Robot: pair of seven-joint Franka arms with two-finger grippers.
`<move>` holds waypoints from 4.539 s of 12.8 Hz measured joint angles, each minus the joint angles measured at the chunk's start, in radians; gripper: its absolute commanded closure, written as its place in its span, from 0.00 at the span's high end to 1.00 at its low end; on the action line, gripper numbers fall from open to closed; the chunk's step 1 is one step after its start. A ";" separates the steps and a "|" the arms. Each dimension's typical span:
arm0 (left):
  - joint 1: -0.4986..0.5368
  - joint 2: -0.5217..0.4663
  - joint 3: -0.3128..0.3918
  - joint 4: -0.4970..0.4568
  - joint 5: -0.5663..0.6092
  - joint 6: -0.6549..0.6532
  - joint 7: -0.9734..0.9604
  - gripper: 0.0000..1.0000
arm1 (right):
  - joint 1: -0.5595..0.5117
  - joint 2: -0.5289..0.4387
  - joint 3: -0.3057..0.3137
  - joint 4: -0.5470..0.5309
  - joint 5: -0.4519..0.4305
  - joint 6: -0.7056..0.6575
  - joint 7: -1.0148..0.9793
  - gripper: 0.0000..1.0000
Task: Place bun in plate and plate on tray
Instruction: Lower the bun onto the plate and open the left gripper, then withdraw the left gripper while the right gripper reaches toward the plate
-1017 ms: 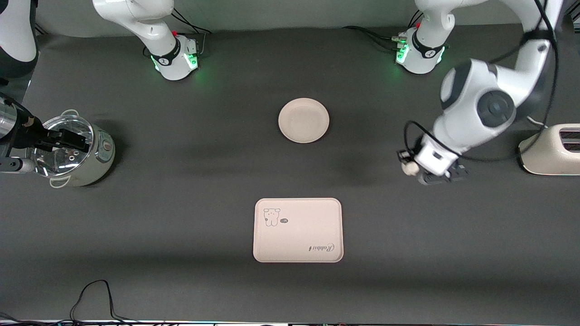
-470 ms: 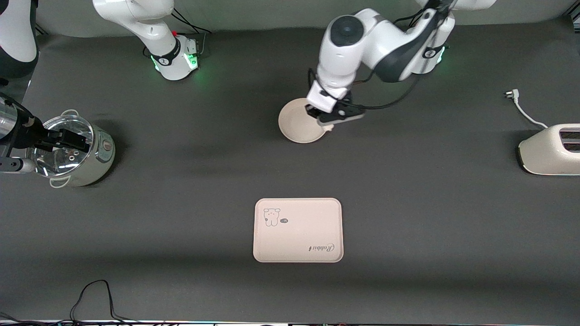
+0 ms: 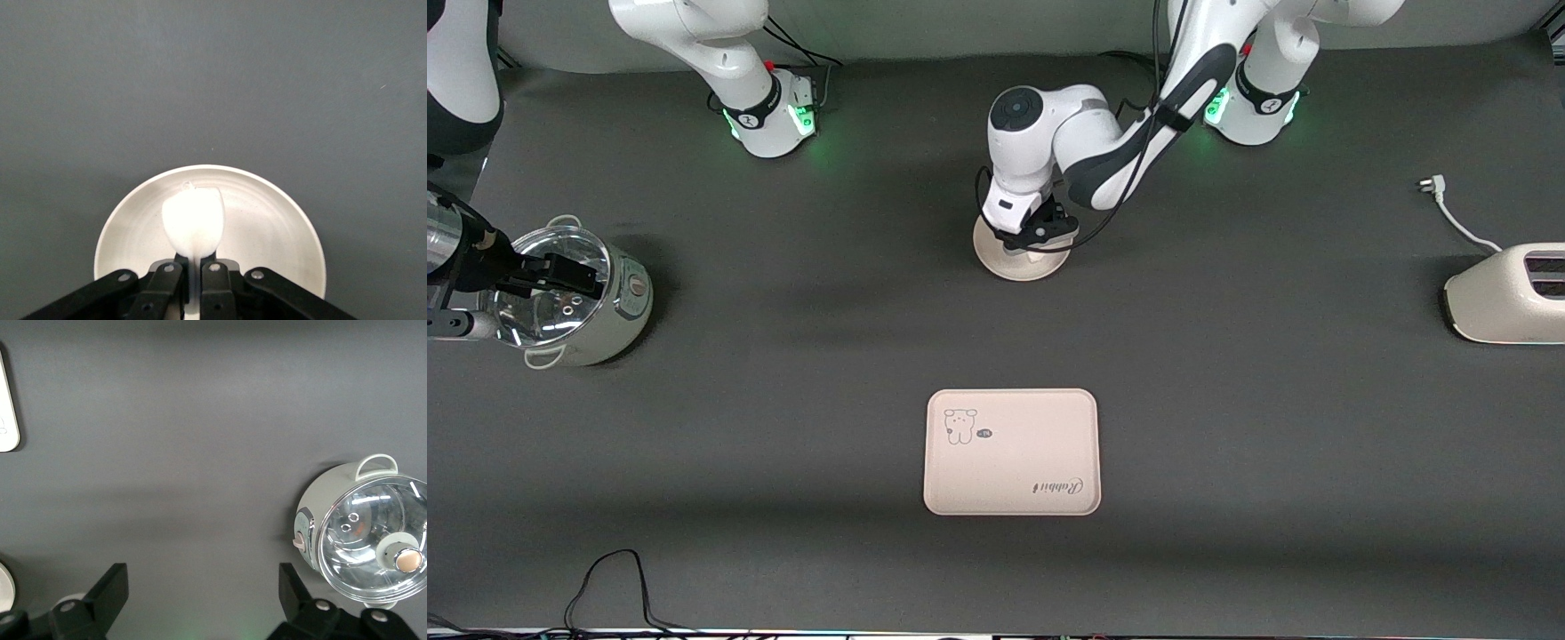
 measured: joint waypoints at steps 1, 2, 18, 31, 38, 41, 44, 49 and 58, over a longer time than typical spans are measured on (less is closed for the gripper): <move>-0.001 0.015 0.003 0.002 0.014 0.001 -0.025 0.00 | 0.000 0.000 0.000 0.000 0.000 0.000 0.000 1.00; -0.002 0.026 0.005 0.003 0.031 0.005 -0.059 0.00 | 0.000 0.000 0.000 0.000 0.000 0.000 0.000 1.00; -0.029 0.088 0.014 0.009 0.120 -0.004 -0.143 1.00 | 0.000 0.000 0.000 -0.002 0.000 0.000 0.000 1.00; -0.028 0.095 0.021 0.009 0.121 -0.005 -0.143 1.00 | 0.000 0.000 0.000 -0.003 0.000 0.000 0.000 1.00; 0.035 0.082 0.020 0.100 0.122 -0.087 -0.038 1.00 | 0.000 0.000 0.000 -0.005 0.000 -0.004 0.000 1.00; 0.079 0.068 0.014 0.249 0.060 -0.263 0.135 1.00 | 0.004 0.000 0.004 -0.009 0.009 -0.006 0.000 1.00; 0.143 0.036 0.009 0.343 0.013 -0.394 0.354 0.99 | 0.052 0.000 0.006 -0.028 0.065 -0.002 0.039 1.00; 0.429 -0.118 0.010 0.373 -0.142 -0.508 0.887 1.00 | 0.283 -0.001 0.012 -0.069 0.083 0.063 0.332 1.00; 0.811 -0.320 0.012 0.377 -0.309 -0.632 1.319 1.00 | 0.833 0.019 0.019 -0.143 0.087 0.266 0.970 1.00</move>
